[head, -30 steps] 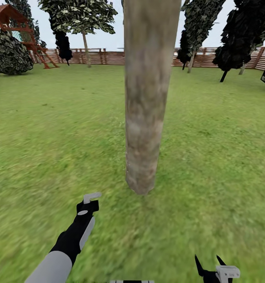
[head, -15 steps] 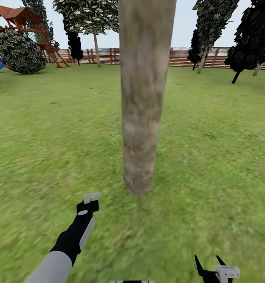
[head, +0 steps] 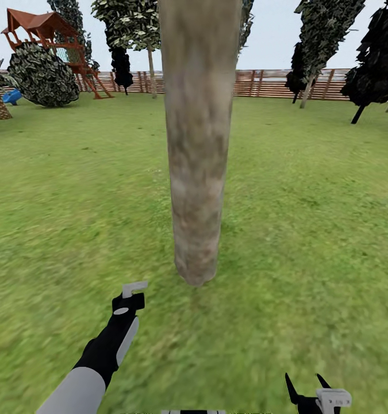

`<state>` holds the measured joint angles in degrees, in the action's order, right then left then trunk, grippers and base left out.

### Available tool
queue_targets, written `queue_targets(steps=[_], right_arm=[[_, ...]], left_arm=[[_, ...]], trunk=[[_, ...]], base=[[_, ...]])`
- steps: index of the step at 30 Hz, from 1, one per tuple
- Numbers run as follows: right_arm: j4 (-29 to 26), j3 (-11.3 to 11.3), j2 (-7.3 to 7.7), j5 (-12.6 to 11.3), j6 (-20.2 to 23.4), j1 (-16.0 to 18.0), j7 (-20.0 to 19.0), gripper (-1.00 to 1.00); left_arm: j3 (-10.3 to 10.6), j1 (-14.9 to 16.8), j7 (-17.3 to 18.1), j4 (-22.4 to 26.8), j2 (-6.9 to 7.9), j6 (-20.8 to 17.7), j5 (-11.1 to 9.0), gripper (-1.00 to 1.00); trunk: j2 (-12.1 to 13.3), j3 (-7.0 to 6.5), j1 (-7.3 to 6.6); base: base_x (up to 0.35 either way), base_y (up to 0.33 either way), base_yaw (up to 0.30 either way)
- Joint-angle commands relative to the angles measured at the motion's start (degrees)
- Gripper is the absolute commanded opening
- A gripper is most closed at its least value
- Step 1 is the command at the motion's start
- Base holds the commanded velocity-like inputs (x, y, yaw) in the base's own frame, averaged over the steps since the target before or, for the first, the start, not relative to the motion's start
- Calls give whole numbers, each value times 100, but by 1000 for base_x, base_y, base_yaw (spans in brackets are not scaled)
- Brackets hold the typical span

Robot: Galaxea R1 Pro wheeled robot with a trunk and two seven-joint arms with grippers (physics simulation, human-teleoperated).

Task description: In the garden, pick up the pesticide atomizer on the floor and spray pesticide onto both trees until each tree trunk is fully covered.

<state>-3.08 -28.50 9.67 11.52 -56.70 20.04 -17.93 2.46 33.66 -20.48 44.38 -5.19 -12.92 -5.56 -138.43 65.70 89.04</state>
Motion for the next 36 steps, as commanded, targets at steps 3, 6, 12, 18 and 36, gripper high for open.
queue_targets(steps=[3,6,12,18,36], right_arm=[[0,1,0,0,1,0,0,100],[0,1,0,0,1,0,0,100],[0,2,0,0,-3,0,0,100],[-24,-1,17,-8,0,0,0,100],[-15,3,22,0,1,0,0,100]], left_arm=[[0,0,0,0,0,0,10,-100],[0,0,0,0,1,0,8,-100],[0,0,0,0,1,0,5,-100],[3,2,5,5,-14,0,-5,-100],[603,820,81,1024,-126,-1520,-64,-100]], trunk=[[0,-1,0],[0,-9,0],[0,-13,0],[0,-13,0],[0,-13,0]], base=[[-110,-243,9],[-197,-208,-148],[-187,-211,-79],[-26,-43,-2],[0,0,0]])
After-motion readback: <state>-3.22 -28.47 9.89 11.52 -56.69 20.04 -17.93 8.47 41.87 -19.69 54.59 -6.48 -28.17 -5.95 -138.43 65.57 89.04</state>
